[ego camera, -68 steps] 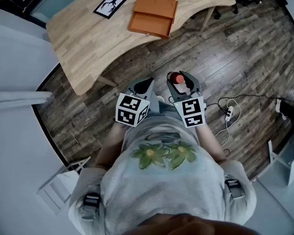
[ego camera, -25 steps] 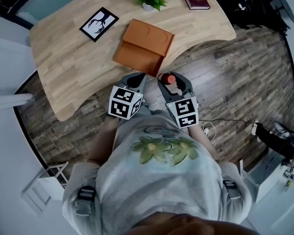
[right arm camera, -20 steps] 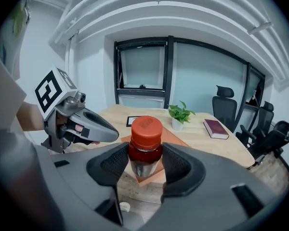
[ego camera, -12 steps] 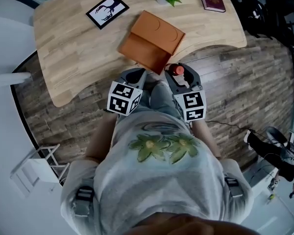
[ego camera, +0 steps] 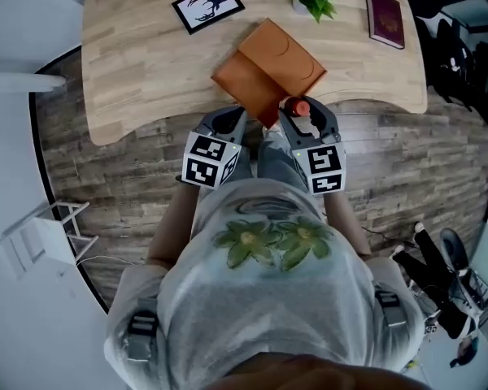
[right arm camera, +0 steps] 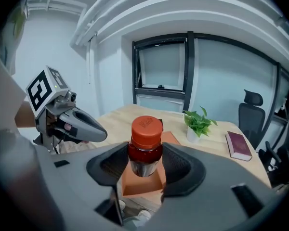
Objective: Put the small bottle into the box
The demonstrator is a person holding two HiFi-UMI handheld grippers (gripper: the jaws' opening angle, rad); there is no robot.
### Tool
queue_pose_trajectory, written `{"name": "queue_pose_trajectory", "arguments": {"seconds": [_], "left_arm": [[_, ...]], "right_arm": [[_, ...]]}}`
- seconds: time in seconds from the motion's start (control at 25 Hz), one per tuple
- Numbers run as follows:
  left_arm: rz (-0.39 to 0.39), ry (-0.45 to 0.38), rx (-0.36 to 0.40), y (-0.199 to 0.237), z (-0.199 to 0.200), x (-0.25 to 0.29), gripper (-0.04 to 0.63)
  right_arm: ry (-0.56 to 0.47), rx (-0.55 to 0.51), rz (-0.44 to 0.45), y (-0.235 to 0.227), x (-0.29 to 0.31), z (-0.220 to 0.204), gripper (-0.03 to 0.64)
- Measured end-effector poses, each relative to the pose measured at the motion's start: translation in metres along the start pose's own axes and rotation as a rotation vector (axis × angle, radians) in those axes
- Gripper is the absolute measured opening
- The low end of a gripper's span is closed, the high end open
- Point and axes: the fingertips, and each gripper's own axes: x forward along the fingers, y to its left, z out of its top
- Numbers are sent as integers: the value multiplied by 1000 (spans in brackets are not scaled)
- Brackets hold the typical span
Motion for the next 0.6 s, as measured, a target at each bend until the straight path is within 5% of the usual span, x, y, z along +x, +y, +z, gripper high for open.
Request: {"name": "queue_pose_trajectory", "arguments": {"seconds": [0.6], "left_arm": [[135,-44,-104,-6,-1,3,8]], "right_arm": [[5,-107,171,3,16,-3,218]]}}
